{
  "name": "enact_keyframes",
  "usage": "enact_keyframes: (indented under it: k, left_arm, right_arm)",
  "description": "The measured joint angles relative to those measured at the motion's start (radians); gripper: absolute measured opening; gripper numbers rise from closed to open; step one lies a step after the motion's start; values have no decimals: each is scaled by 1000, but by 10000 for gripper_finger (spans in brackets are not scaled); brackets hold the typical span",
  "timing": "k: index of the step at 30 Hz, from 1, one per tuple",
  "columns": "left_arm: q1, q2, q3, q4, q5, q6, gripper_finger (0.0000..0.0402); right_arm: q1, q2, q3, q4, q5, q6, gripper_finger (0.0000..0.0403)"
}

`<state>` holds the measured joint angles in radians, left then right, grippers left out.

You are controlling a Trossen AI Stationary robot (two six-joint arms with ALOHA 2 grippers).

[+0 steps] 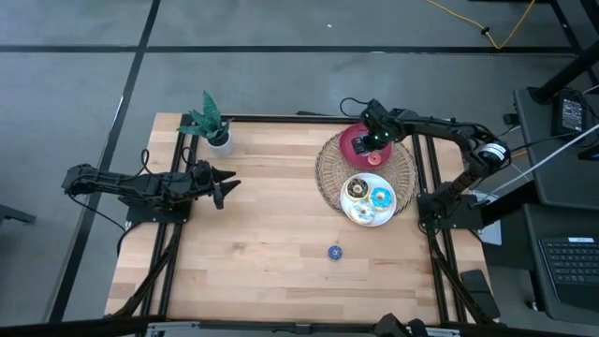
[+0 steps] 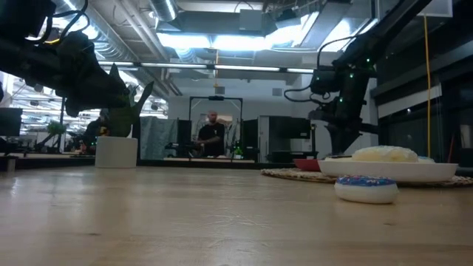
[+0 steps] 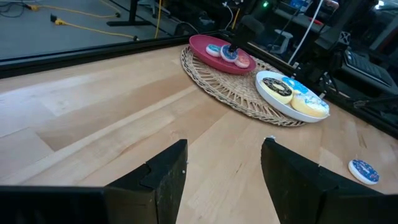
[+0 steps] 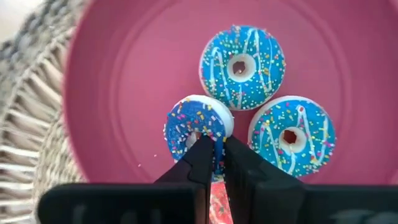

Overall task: Pick & Place donuts
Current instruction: Put the right small dark blue donut on the red plate

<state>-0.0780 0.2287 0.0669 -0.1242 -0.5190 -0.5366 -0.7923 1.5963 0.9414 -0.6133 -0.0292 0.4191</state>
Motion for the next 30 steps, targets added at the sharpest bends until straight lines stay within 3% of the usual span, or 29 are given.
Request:
enact_keyframes:
  k: [11,30]
  left_arm:
    - [0,0,0,0,1,0,196]
    - [0,0,0,0,15,0,196]
  right_arm:
    - [31,-58,35,-54,-62,7,28]
    - [48,47,35,-51,-89,-10,27]
